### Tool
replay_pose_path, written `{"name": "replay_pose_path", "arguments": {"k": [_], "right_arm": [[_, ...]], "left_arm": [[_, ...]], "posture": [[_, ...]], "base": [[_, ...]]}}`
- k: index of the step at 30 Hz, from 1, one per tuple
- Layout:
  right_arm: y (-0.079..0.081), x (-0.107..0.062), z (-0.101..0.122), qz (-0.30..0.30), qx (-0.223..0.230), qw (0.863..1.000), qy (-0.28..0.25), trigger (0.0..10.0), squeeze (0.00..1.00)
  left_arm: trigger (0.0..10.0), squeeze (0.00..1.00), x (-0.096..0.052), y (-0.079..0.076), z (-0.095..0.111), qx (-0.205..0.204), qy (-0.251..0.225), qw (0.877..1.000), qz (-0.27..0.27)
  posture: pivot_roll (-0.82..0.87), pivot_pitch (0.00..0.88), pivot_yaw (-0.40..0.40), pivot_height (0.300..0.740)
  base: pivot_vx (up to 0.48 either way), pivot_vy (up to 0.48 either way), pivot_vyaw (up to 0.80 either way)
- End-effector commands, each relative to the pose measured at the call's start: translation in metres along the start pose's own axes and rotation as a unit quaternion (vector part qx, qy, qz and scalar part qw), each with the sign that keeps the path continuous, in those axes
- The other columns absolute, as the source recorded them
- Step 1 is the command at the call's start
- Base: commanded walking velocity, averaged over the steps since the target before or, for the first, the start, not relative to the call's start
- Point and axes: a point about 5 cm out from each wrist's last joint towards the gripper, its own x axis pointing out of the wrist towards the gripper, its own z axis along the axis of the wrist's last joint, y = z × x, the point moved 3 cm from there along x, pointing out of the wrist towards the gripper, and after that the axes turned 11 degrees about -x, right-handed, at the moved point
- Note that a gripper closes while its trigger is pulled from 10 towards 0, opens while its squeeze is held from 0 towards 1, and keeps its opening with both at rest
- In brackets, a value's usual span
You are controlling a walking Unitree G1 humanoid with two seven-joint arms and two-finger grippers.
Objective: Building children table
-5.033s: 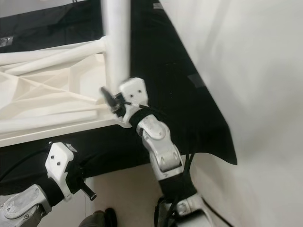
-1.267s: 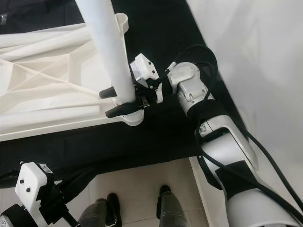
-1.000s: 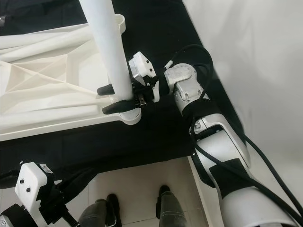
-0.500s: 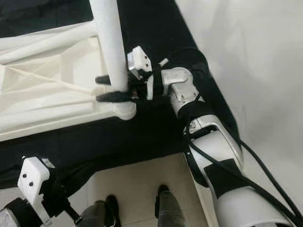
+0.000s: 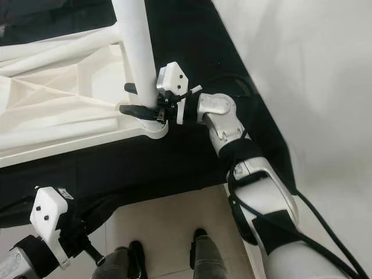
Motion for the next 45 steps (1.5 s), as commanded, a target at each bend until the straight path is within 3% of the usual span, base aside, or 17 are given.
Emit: {"name": "replay_pose_path", "arguments": {"k": [1, 8, 17, 20, 27, 38, 42, 45], "right_arm": [[0.019, -0.014, -0.04, -0.006, 0.053, 0.995, 0.086, 10.0, 0.0], [0.027, -0.015, -0.043, -0.026, 0.066, 0.99, 0.125, 10.0, 0.0], [0.025, -0.016, -0.043, -0.029, 0.07, 0.987, 0.143, 10.0, 0.0], [0.015, -0.021, -0.043, -0.057, 0.085, 0.977, 0.186, 10.0, 0.0], [0.011, -0.029, -0.051, -0.118, 0.11, 0.961, 0.226, 10.0, 0.0], [0.03, -0.033, -0.053, -0.183, 0.144, 0.952, 0.197, 10.0, 0.0], [0.041, -0.036, -0.058, -0.216, 0.189, 0.939, 0.187, 10.0, 0.0], [0.043, -0.038, -0.06, -0.224, 0.195, 0.936, 0.186, 10.0, 0.0]], "left_arm": [[10.0, 0.0, 0.0, 0.002, -0.006, -0.008, 0.01, 1.0, 0.004], [10.0, 0.0, 0.004, 0.006, -0.007, -0.008, 0.007, 1.0, 0.001], [10.0, 0.0, 0.006, 0.006, -0.007, -0.008, 0.005, 1.0, 0.0], [10.0, 0.0, 0.008, 0.008, -0.008, -0.008, 0.001, 1.0, 0.001], [10.0, 0.0, 0.011, 0.01, -0.008, -0.009, -0.001, 1.0, 0.001], [10.0, 0.0, 0.015, 0.014, -0.009, -0.006, -0.003, 1.0, 0.0], [10.0, 0.0, 0.016, 0.016, -0.009, -0.006, -0.003, 1.0, -0.001], [10.0, 0.0, 0.016, 0.017, -0.01, -0.006, -0.002, 1.0, -0.001]], "posture": [[0.01, 0.34, 0.037, 0.74], [-0.01, 0.329, 0.041, 0.74], [-0.01, 0.322, 0.034, 0.74], [-0.01, 0.315, 0.029, 0.74], [-0.02, 0.307, 0.029, 0.74], [-0.03, 0.293, 0.035, 0.74], [-0.03, 0.289, 0.04, 0.74], [-0.03, 0.288, 0.041, 0.74]], "base": [[0.0, 0.0, 0.0], [0.0, 0.0, 0.0], [0.0, 0.0, 0.0], [0.0, 0.0, 0.0], [0.0, 0.0, 0.0], [0.0, 0.0, 0.0], [0.0, 0.0, 0.0], [0.0, 0.0, 0.0]]}}
